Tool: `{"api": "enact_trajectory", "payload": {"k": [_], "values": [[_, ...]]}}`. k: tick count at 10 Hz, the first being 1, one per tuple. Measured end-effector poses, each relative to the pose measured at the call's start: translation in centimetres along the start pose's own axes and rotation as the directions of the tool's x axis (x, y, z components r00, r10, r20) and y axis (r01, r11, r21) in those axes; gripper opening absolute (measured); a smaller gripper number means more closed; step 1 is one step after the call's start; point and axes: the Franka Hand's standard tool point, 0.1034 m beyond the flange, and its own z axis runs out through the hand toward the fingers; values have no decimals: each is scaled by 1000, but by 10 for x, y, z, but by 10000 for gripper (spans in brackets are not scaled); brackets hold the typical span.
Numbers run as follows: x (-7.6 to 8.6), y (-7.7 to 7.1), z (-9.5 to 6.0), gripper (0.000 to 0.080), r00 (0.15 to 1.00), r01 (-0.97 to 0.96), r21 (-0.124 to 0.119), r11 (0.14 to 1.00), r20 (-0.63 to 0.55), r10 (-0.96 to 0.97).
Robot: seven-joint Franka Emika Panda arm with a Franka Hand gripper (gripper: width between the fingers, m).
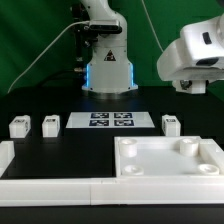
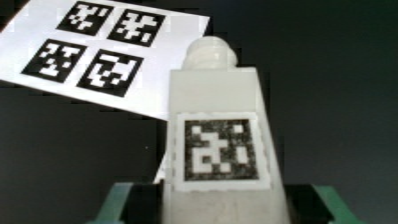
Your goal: Assemble one leg
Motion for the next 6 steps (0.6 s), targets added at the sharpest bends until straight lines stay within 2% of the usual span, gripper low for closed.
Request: {"api": "enact_trajectory", "payload": {"k": [1, 2, 4, 5, 6], "values": [[10, -1, -9, 293, 993, -3, 8, 1000, -119, 4], [10, -1, -12, 293, 971, -5, 12, 1000, -241, 7], [9, -2, -12, 293, 919, -3, 16, 1000, -394, 9], [17, 1, -18, 293, 864, 34, 7, 999, -504, -26], [14, 16, -19, 293, 795, 58, -7, 998, -604, -50]]}}
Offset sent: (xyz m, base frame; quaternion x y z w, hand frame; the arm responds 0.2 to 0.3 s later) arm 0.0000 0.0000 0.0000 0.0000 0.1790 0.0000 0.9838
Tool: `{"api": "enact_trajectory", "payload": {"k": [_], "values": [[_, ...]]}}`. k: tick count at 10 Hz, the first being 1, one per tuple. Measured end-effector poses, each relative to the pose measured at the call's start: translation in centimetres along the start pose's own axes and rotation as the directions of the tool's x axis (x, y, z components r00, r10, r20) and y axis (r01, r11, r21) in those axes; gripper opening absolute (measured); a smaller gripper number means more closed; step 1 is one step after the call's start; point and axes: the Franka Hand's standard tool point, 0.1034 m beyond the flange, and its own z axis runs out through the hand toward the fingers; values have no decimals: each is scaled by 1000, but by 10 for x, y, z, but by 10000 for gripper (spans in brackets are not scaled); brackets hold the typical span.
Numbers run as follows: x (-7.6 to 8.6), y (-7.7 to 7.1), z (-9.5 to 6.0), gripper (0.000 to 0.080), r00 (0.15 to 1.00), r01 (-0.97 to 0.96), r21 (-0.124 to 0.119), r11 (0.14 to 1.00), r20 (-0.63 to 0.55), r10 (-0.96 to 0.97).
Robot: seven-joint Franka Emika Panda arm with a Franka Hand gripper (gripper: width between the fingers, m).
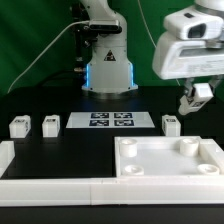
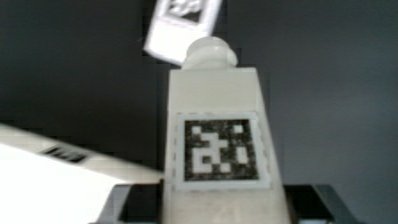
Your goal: Assemble one leg
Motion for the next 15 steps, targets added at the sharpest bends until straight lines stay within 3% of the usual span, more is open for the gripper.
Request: {"api": "enact_trajectory", "payload": {"k": [1, 2, 3, 4, 6, 7, 8, 10, 13, 14, 15], "values": [[-3, 12, -4, 293, 997, 4, -4, 1000, -77, -4], [4, 17, -10, 293, 984, 14, -13, 1000, -175, -16], [10, 16, -15, 293, 950, 22, -19, 1000, -310, -27], [5, 14, -9, 293, 928, 16, -13, 1000, -372, -20], [4, 14, -8, 293, 930, 15, -12, 1000, -367, -19], [5, 17, -9, 293, 930, 41, -23, 999, -366, -47], [16, 28, -16, 293, 923, 88, -46, 995, -373, -99], [46, 44, -37, 293, 911, 115, -64, 991, -390, -130], [90, 59, -61, 293, 913, 103, -40, 994, -392, -110], [100, 61, -64, 293, 911, 103, -37, 994, -397, -109], [97, 60, -61, 293, 913, 104, -36, 994, -394, -110]]}}
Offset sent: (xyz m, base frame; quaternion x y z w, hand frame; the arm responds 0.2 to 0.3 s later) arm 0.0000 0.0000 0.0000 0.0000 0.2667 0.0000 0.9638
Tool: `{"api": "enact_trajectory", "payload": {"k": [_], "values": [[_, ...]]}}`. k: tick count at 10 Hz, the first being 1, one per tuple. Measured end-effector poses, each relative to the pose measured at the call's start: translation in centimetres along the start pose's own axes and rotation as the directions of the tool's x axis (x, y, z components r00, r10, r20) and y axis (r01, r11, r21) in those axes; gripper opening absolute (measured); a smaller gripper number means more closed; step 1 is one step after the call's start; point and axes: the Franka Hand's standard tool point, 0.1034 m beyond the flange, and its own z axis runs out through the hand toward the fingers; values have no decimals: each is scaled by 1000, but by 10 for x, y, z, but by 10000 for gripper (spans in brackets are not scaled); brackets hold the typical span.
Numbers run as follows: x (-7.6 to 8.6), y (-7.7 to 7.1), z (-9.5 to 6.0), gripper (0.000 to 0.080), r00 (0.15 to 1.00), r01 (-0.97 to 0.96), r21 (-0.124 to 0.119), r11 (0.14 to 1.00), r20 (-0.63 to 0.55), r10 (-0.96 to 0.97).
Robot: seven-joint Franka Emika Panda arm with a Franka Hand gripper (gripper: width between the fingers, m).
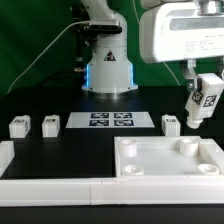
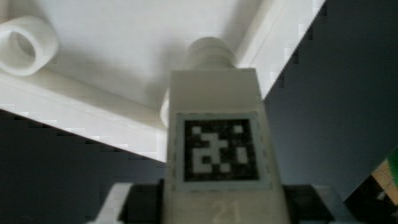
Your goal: Assemble one leg
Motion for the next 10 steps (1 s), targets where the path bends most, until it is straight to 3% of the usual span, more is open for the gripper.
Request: {"api": "enact_trajectory", "payload": {"k": [5, 8, 10], "values": [[3, 4, 2, 293, 995, 2, -23, 1000, -97, -4], [11, 19, 2, 293, 986, -129, 18, 992, -106, 130], [17, 32, 7, 293, 978, -171, 29, 985, -114, 173]]}}
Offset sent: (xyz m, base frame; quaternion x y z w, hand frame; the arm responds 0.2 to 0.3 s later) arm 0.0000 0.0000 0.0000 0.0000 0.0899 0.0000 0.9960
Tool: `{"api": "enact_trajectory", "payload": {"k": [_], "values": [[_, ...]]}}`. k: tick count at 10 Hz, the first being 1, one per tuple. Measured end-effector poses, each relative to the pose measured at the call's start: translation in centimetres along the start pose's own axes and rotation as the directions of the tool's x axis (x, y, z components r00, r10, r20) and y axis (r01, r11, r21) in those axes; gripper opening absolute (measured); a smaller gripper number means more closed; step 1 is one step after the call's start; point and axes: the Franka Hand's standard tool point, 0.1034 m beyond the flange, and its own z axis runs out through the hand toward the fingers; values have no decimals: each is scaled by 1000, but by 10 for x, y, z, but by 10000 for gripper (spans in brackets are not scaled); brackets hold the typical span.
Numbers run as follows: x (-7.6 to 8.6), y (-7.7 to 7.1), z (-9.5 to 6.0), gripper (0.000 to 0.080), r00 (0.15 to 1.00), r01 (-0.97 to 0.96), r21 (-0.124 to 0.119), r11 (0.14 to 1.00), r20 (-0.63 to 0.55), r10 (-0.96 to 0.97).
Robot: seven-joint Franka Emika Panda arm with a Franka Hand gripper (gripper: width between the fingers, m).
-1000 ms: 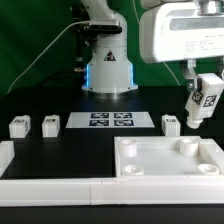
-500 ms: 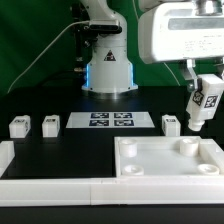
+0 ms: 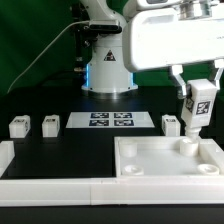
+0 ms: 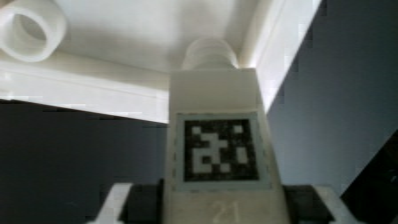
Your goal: Assemble one leg
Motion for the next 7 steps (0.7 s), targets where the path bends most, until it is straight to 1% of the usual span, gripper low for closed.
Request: {"api": "enact_trajectory", "payload": {"k": [1, 2, 3, 4, 5, 6, 7], "values": [[4, 2, -1, 293, 999, 6, -11, 1000, -38, -7], [1, 4, 0, 293, 997, 13, -27, 1000, -82, -15], [-2, 3, 2, 293, 998, 14, -21, 1000, -62, -15], [2, 5, 0, 293, 996, 16, -29, 999, -87, -18], [1, 6, 3, 293, 993, 15, -40, 999, -117, -19], [0, 5, 7, 293, 993, 16, -38, 999, -117, -20], [5, 3, 10, 293, 987, 16, -47, 999, -160, -24]]}}
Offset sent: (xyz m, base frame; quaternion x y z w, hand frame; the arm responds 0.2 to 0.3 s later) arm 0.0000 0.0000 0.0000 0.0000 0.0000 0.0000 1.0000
